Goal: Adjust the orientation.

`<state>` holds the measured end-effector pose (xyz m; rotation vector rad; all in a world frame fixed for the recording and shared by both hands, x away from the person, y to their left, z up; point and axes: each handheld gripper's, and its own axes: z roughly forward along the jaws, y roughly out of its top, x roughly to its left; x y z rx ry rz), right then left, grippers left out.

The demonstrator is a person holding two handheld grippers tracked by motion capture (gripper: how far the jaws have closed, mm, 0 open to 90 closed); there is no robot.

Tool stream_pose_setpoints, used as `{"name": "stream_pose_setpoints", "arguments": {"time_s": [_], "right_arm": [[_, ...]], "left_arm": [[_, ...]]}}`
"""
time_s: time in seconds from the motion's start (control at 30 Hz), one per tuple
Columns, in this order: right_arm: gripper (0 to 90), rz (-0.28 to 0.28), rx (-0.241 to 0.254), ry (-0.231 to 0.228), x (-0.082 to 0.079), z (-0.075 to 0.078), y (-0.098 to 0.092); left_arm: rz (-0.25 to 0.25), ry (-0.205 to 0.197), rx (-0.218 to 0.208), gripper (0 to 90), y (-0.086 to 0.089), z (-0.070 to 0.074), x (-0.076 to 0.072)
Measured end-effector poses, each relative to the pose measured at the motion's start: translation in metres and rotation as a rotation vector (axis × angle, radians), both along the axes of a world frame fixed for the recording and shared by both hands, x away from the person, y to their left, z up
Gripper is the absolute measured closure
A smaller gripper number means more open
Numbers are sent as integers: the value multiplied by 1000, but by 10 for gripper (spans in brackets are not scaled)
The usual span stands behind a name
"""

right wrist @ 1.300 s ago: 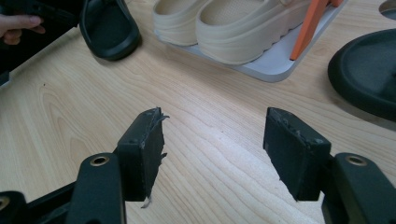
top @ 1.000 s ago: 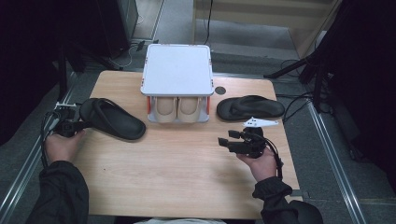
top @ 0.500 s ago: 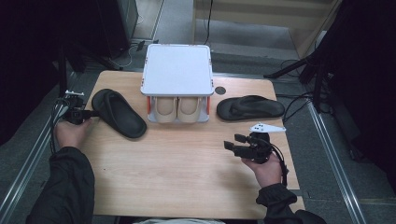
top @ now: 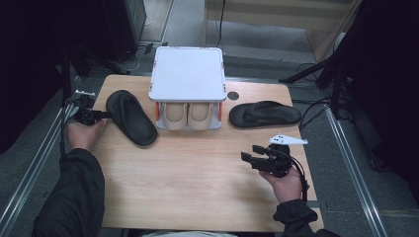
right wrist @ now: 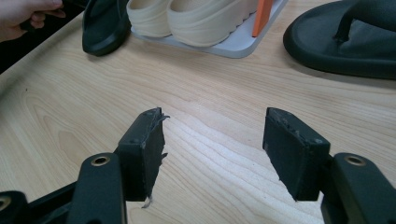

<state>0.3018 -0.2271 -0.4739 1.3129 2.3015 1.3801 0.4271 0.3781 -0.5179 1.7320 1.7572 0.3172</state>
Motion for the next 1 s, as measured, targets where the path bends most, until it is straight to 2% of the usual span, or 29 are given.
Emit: {"name": "stream_pose_setpoints", "arguments": {"time_s": [0.13,0.17,0.23,0.47,0.67,0.73,1.0], "right_arm": [[391,-3,-1,2,0,0,-1],[391,-4,1,2,0,0,-1],[391,-2,-1,3,1,0,-2],[391,-3,-1,4,1,0,-2],[392,-6,-2,4,1,0,-3],[392,-6,-2,5,1,-1,-3],[391,-6,-11,11,1,-1,-3]], "left_arm": [[-4,4,-2,882,-1,1,0],[-4,1,-24,874,-1,3,-1],[-7,-7,-26,853,-2,8,-2],[-37,-36,-59,659,-12,24,-6],[-48,-59,-38,543,-23,35,-7],[-53,-63,-44,518,-27,36,-7],[-97,-48,-11,470,-47,35,-2]]}}
